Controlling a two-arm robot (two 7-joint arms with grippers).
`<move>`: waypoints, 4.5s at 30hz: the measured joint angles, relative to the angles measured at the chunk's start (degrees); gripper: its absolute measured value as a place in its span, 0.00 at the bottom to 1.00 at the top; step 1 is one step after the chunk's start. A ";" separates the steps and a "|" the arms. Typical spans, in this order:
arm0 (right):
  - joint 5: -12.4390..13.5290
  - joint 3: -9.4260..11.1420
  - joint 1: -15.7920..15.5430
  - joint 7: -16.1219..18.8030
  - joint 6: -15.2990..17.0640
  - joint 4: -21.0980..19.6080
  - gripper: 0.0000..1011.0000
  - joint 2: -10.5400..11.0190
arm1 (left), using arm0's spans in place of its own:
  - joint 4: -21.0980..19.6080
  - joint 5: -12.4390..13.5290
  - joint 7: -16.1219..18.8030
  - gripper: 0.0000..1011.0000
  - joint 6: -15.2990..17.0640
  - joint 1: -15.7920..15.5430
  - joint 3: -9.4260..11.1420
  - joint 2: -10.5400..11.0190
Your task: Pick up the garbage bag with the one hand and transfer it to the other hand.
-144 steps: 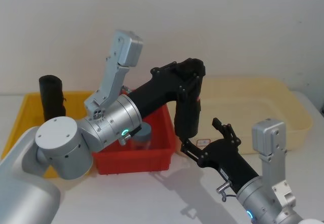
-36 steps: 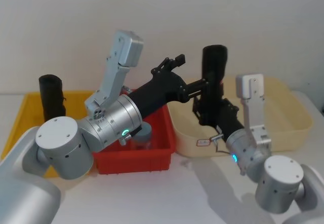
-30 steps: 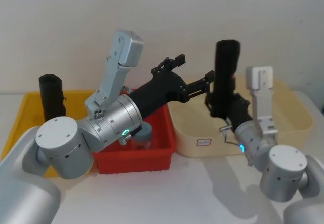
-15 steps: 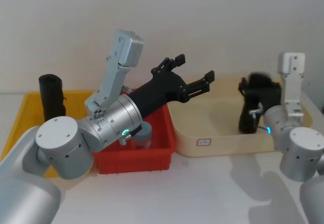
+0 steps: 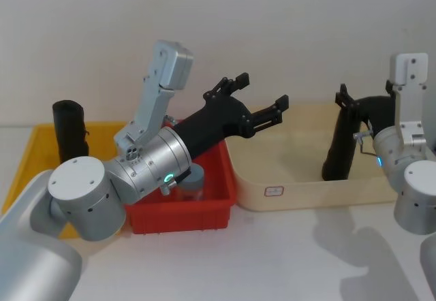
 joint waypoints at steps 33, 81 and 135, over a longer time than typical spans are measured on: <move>0.41 -5.57 -10.43 9.99 5.48 -17.67 0.99 0.00 | -12.73 7.00 12.00 0.99 -2.66 7.30 -2.94 5.16; 3.14 -16.15 -11.56 21.34 15.23 -17.22 0.99 -3.15 | -33.91 15.60 28.76 0.99 -0.48 26.27 -13.60 13.88; 2.36 -18.56 -3.65 19.77 11.40 -3.31 0.99 -5.57 | -34.66 15.83 29.29 0.99 -0.38 27.02 -14.04 14.18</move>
